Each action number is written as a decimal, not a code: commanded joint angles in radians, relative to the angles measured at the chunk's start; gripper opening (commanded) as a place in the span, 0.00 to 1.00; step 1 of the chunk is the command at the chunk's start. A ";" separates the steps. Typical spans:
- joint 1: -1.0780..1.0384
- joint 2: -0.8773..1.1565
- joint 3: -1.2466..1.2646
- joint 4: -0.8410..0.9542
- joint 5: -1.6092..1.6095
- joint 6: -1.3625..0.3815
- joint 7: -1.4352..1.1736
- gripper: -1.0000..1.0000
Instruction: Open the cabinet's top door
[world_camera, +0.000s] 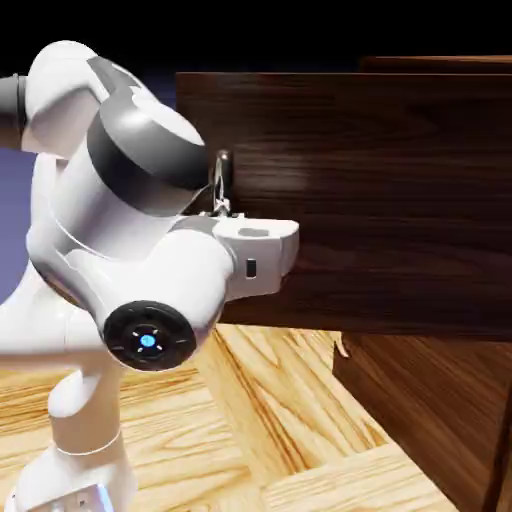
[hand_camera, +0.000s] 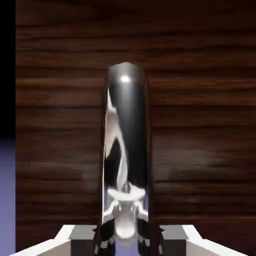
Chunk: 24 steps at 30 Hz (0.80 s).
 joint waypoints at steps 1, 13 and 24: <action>0.004 -0.036 0.001 0.034 -0.022 -0.005 -0.012 0.00; 0.052 -0.444 0.038 0.465 -0.221 -0.099 -0.076 0.00; 0.104 -0.743 0.082 0.839 -0.279 -0.210 -0.007 0.00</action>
